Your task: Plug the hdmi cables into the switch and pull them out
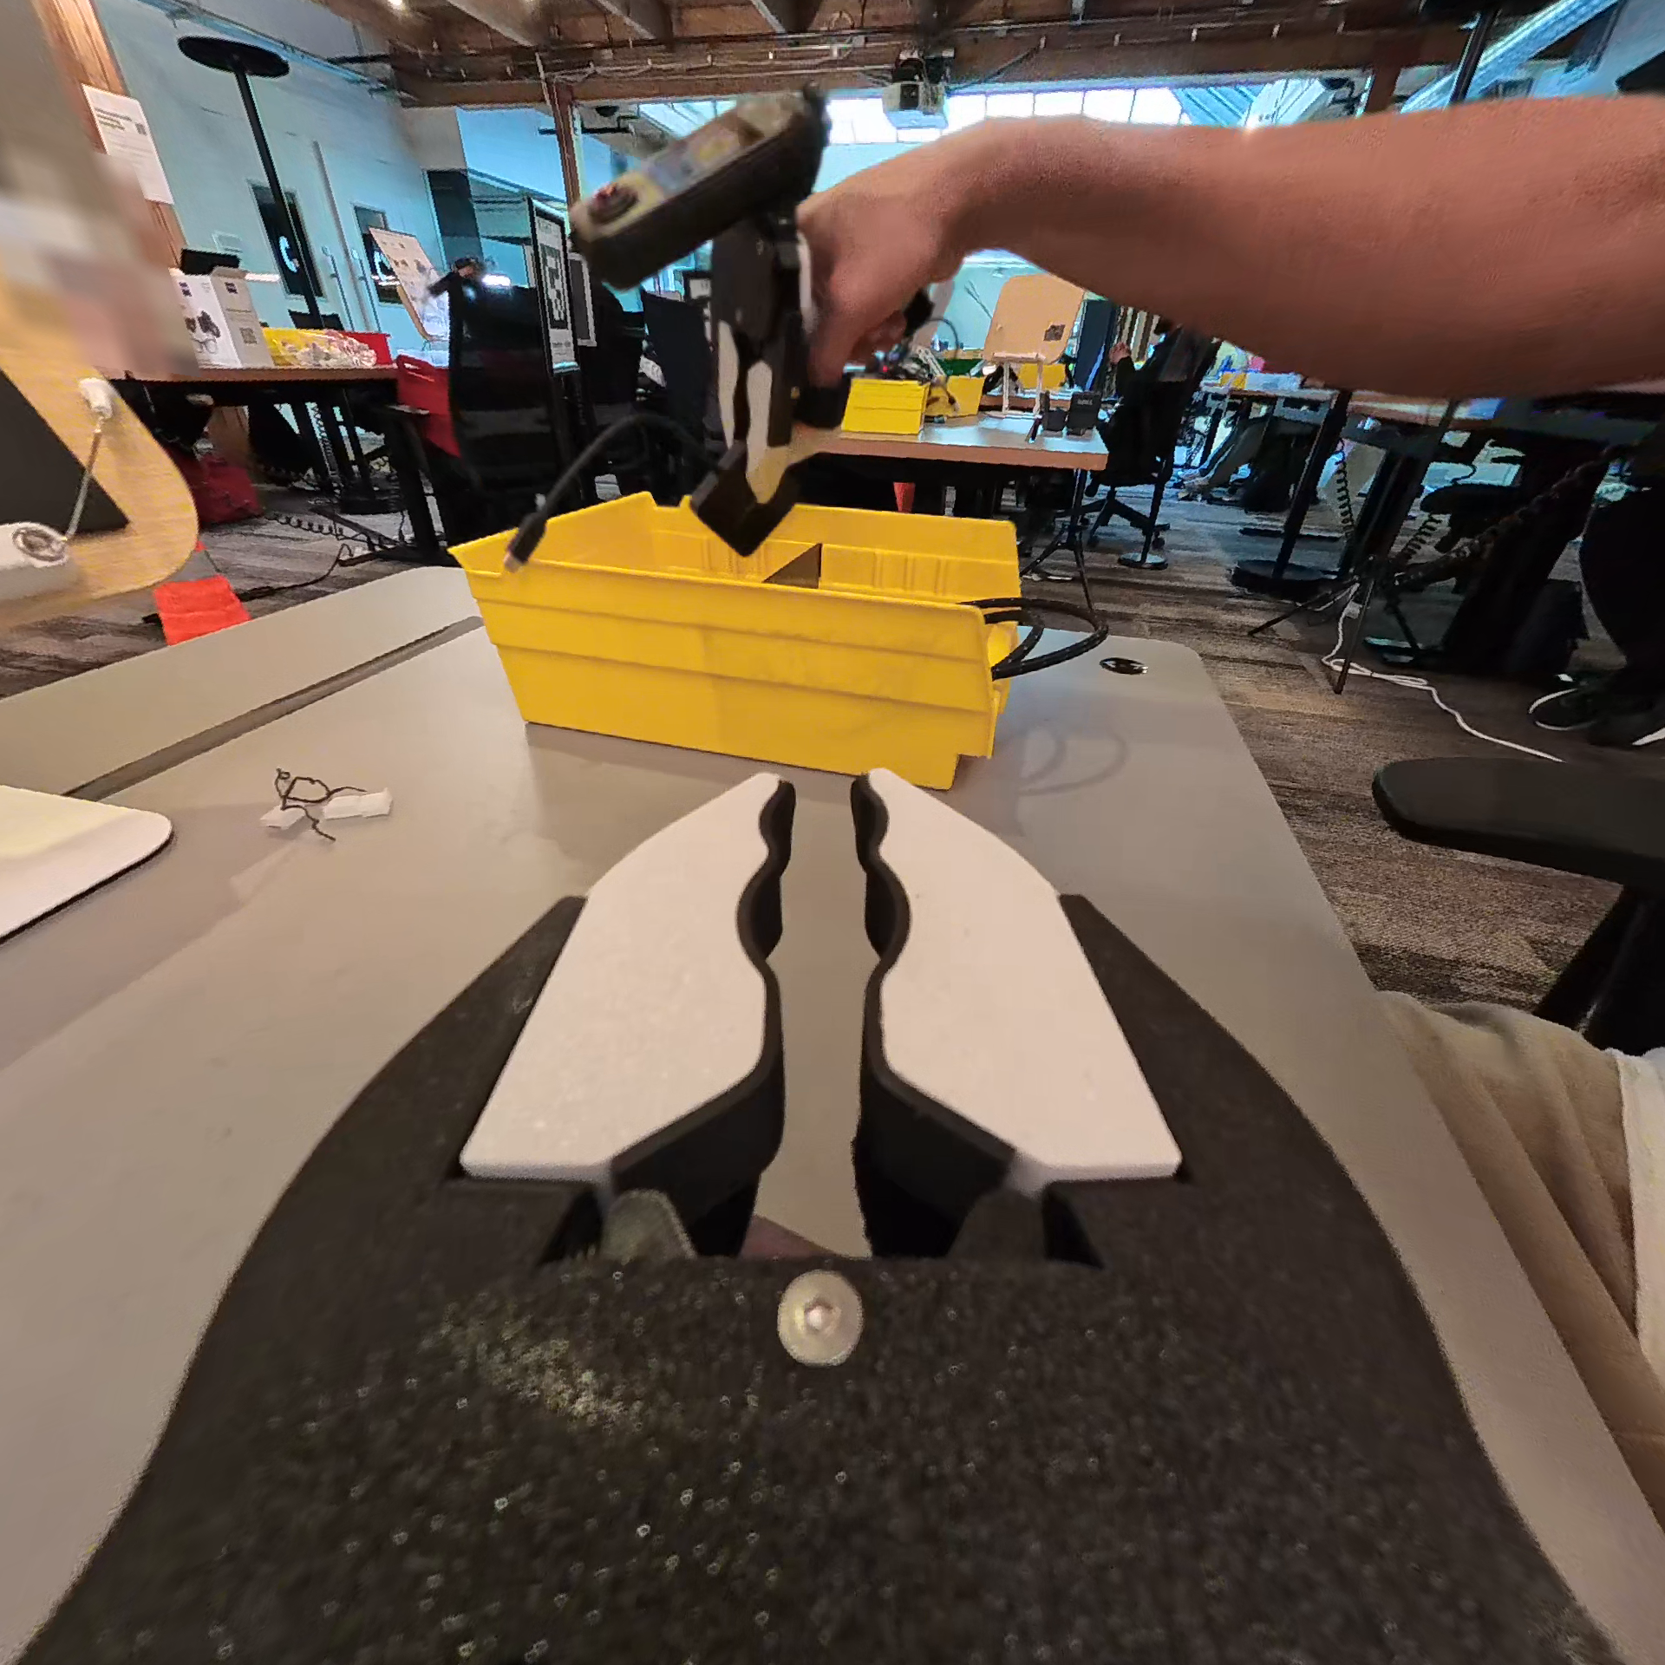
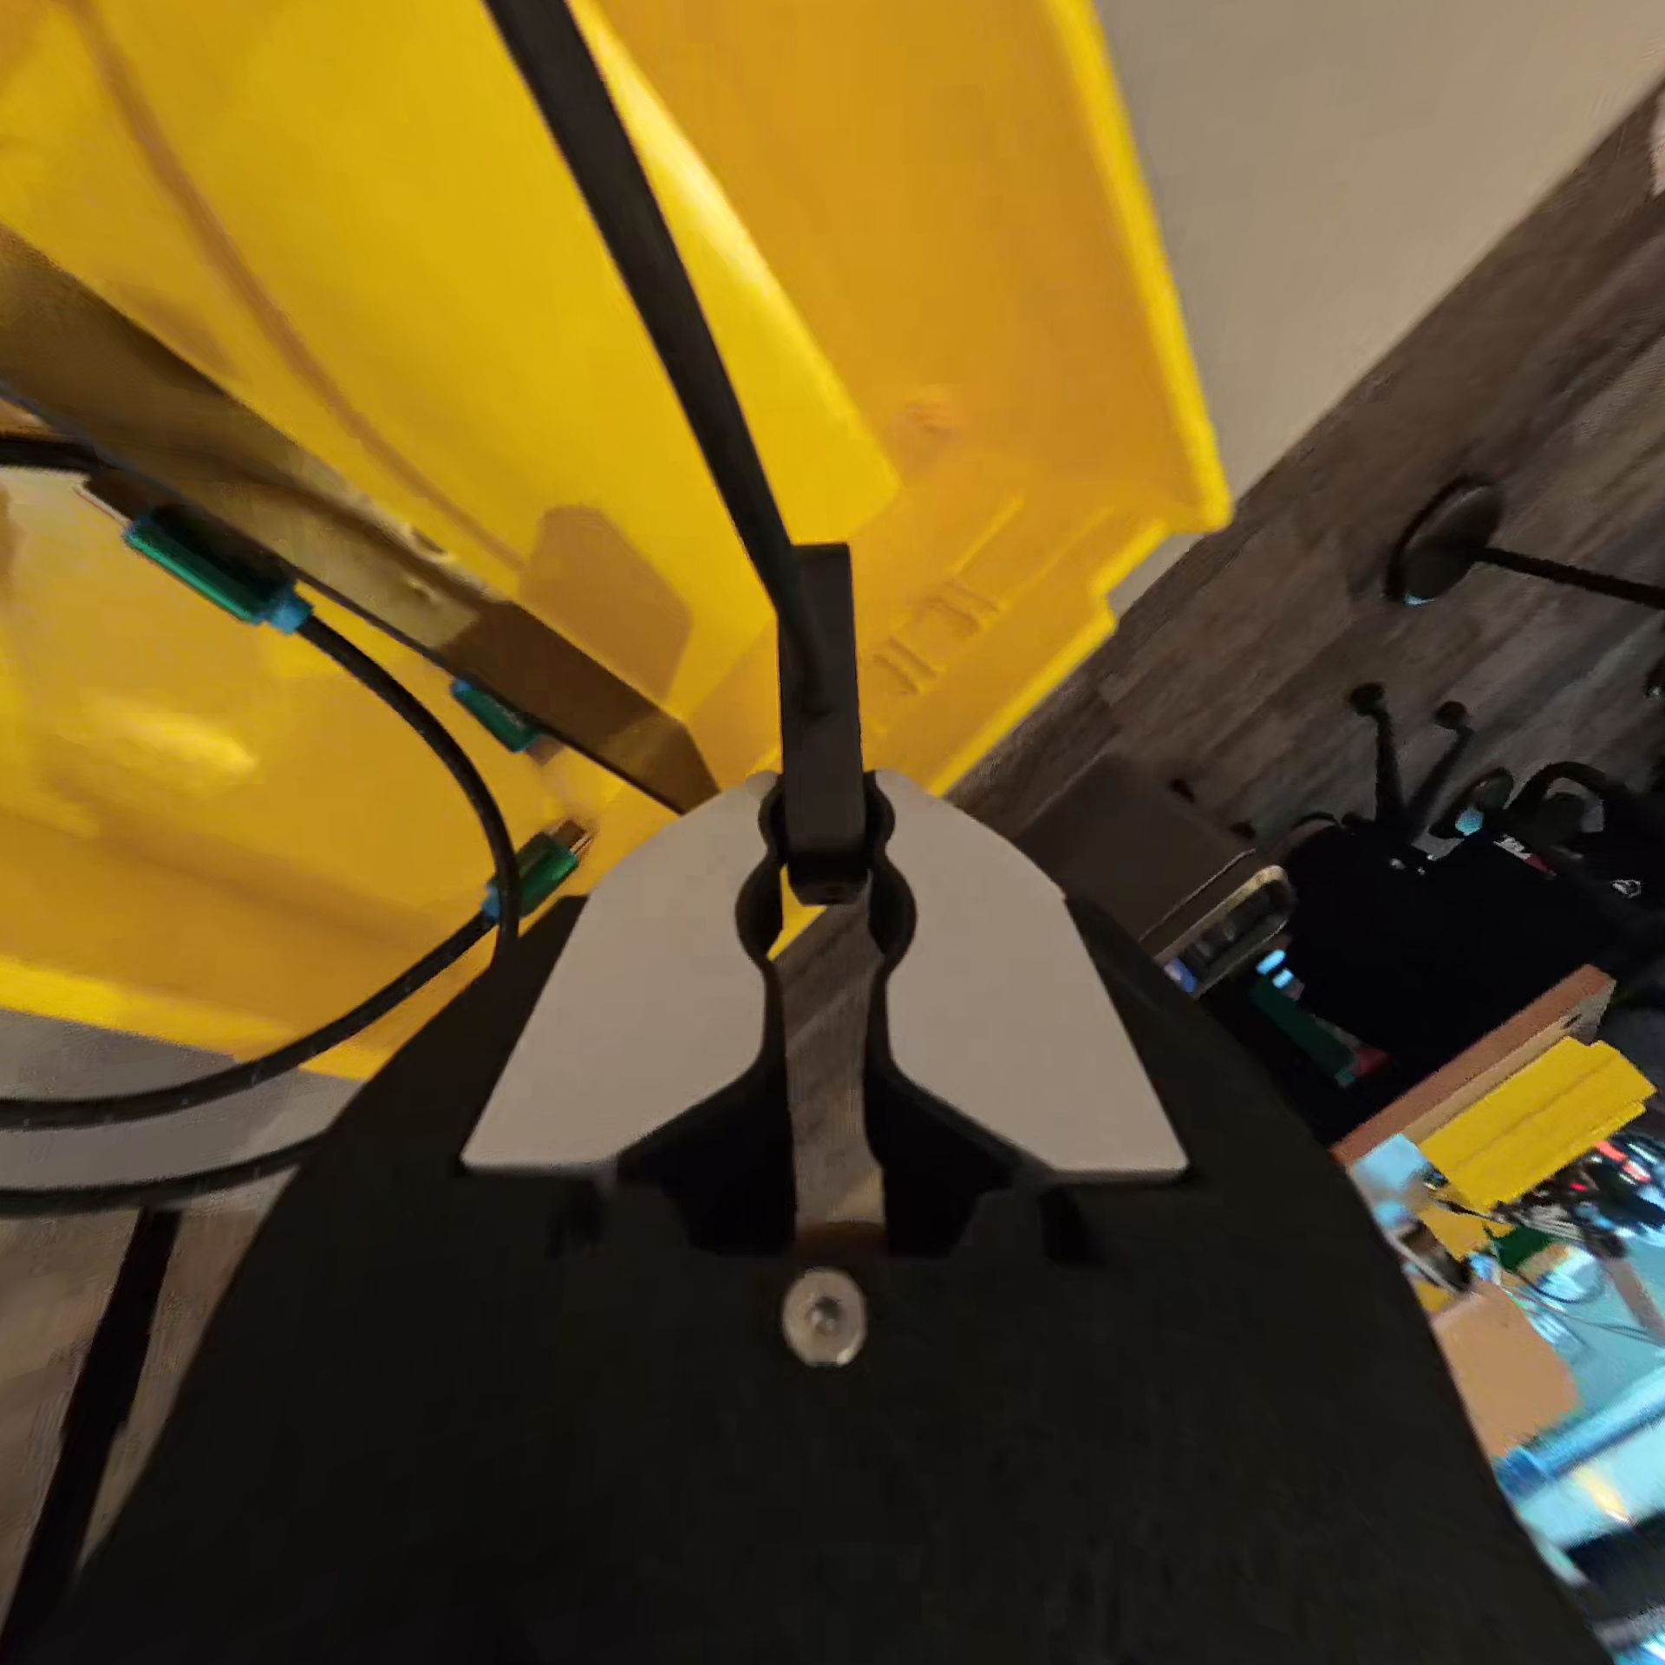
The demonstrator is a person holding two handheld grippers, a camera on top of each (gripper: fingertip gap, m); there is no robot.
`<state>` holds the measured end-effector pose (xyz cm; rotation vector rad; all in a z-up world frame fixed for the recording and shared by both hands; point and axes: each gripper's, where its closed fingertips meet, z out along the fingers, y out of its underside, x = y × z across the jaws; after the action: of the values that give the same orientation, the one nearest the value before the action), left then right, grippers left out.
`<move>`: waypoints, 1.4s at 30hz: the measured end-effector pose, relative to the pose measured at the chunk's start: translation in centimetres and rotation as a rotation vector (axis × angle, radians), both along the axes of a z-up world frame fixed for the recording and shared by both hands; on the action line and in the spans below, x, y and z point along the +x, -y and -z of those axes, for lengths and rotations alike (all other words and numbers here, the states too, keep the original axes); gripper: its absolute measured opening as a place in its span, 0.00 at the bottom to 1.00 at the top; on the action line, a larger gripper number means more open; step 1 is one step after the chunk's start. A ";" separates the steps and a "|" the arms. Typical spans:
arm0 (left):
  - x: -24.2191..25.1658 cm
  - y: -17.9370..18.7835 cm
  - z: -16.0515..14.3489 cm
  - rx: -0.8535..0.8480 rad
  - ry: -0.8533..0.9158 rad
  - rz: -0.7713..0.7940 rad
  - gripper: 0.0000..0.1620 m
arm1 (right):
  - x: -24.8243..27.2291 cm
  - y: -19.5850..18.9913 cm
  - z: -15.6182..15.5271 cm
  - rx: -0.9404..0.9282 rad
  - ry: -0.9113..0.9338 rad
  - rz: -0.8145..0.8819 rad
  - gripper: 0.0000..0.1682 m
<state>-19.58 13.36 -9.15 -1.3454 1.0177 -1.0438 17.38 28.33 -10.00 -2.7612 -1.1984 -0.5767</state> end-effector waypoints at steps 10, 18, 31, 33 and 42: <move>0.5 0.3 1.1 0.057 -0.074 -0.005 0.08 | 0.7 -0.5 7.7 -0.294 0.075 0.109 0.07; 0.9 0.3 1.6 0.039 -0.126 -0.041 0.13 | 0.0 -1.1 0.2 0.217 -0.117 0.114 0.22; -11.3 4.3 1.7 -0.162 -0.343 -0.612 0.22 | -20.8 20.6 1.4 0.781 -1.159 0.141 0.23; -12.8 5.1 2.4 -0.197 -0.313 -0.703 0.22 | -21.7 21.0 2.4 0.859 -1.172 0.119 0.23; -13.3 6.4 5.4 -0.205 -0.332 -0.660 0.20 | -22.6 20.5 3.6 0.788 -1.211 0.061 0.19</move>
<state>-32.86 7.01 -14.51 -1.8931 0.6230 -0.4394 -5.18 7.82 -13.61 -1.8264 -0.4213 0.5078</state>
